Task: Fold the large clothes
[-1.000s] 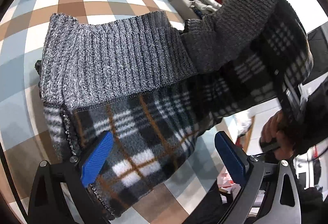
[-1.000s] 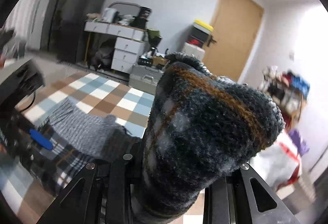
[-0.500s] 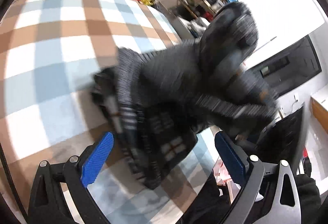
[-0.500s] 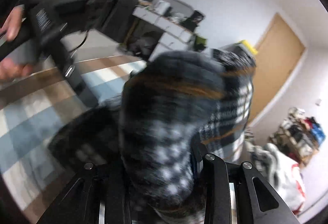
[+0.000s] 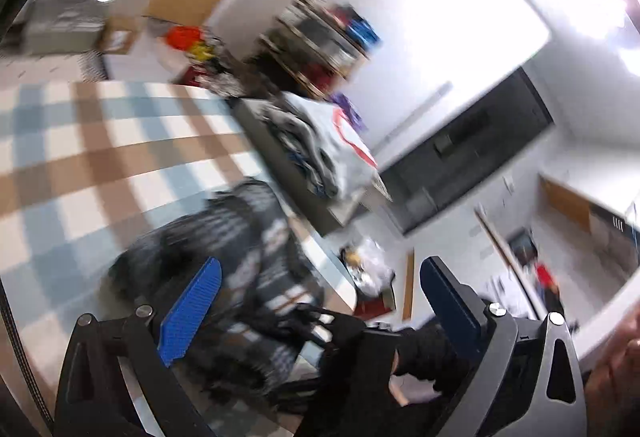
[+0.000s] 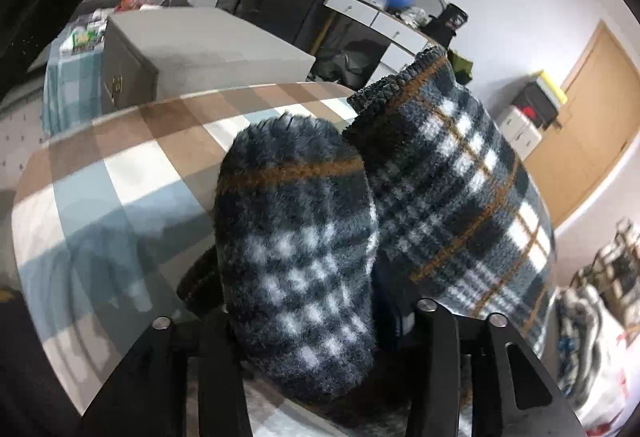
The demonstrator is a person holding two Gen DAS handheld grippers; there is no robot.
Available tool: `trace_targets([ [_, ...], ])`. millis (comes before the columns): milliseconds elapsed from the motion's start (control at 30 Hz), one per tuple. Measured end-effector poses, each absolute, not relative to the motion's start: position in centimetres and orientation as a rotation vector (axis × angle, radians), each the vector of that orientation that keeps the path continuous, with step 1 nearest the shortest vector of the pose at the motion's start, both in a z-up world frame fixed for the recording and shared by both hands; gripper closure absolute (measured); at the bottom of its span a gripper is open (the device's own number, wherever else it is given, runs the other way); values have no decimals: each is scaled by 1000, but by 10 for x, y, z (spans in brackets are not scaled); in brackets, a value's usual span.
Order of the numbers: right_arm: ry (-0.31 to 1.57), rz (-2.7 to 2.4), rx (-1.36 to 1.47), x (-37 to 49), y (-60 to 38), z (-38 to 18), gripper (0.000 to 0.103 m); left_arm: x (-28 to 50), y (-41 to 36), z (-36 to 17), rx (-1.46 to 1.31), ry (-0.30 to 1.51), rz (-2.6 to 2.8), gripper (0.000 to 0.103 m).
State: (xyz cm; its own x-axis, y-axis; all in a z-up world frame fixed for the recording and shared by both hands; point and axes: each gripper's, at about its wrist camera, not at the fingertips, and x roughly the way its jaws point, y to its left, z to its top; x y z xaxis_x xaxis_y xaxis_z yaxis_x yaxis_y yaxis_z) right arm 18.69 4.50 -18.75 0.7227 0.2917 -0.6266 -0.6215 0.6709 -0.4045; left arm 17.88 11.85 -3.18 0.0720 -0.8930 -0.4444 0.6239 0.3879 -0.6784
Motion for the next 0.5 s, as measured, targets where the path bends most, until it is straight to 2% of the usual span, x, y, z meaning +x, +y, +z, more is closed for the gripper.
trace_targets([
  [100, 581, 586, -582, 185, 43, -183, 40, 195, 89, -45, -291, 1037, -1184, 6],
  [333, 623, 680, -406, 187, 32, -173, 28, 228, 81, -100, -280, 1242, -1057, 6],
  [467, 638, 851, -269, 180, 20, -163, 9, 233, 90, -106, -288, 1268, -1027, 6],
  [500, 630, 880, -246, 177, 16, -161, 8, 233, 90, -107, -292, 1265, -1025, 6],
])
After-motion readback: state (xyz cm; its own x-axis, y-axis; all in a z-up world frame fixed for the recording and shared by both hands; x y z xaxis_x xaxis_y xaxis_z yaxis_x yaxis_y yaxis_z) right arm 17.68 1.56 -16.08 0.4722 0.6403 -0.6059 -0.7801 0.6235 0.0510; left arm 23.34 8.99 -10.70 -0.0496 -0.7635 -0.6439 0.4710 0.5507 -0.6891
